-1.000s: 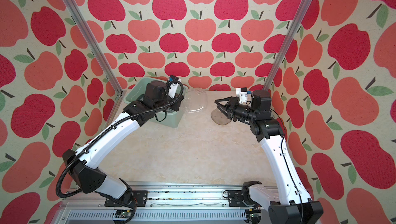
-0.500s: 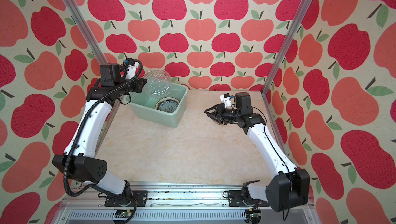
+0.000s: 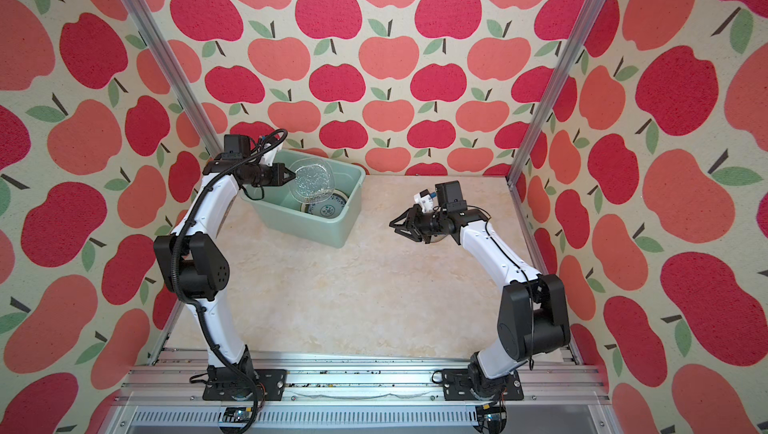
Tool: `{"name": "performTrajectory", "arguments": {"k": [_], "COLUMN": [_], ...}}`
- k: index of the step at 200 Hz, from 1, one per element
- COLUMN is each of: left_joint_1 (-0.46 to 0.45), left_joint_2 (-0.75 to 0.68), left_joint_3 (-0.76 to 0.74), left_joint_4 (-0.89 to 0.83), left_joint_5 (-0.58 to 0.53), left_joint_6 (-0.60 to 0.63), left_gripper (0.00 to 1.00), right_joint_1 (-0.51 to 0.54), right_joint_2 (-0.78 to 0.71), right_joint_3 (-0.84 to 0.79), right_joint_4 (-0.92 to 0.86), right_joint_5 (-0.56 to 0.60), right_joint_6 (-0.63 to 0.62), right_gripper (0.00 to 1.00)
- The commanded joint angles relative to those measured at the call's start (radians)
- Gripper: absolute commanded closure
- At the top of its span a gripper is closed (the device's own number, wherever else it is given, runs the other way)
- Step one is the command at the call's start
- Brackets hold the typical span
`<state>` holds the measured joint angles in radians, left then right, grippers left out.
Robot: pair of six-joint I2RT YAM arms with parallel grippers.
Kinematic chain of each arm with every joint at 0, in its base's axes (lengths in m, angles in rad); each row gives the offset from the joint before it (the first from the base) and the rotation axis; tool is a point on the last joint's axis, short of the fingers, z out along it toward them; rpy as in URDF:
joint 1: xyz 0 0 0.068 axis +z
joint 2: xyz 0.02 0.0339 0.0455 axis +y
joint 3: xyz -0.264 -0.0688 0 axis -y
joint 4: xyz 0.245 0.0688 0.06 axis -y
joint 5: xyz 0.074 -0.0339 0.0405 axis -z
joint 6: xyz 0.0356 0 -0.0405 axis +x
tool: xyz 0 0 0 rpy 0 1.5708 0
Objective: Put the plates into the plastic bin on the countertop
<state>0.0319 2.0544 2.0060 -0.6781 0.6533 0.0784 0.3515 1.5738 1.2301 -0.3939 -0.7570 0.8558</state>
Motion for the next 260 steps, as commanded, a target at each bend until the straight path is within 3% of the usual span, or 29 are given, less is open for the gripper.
{"name": "performTrajectory", "arguments": {"k": [1,46,130,260], "left_joint_1": [0.004,-0.025,-0.07,-0.077], "left_joint_2": [0.054,0.157,0.277,0.367], "left_joint_3": [0.087,0.164,0.205,0.247], "left_joint_4": [-0.072,-0.144,-0.176,-0.204], "left_joint_5": [0.075,0.06,0.058,0.081], "left_joint_6": [0.047,0.09,0.075,0.018], "left_gripper": [1.0,1.0,0.96,0.77], "right_joint_1": [0.0,-0.048,-0.201,-0.25], "right_joint_2": [0.027,0.089,0.137,0.272], "right_joint_3": [0.042,0.067,0.021,0.002], "right_joint_4": [-0.031,-0.04,-0.026,0.045], "right_joint_5": [0.021,0.093,0.347,0.364], "right_joint_6": [-0.055,-0.073,-0.13,-0.156], "right_gripper": [0.67,0.66,0.5,0.48]}}
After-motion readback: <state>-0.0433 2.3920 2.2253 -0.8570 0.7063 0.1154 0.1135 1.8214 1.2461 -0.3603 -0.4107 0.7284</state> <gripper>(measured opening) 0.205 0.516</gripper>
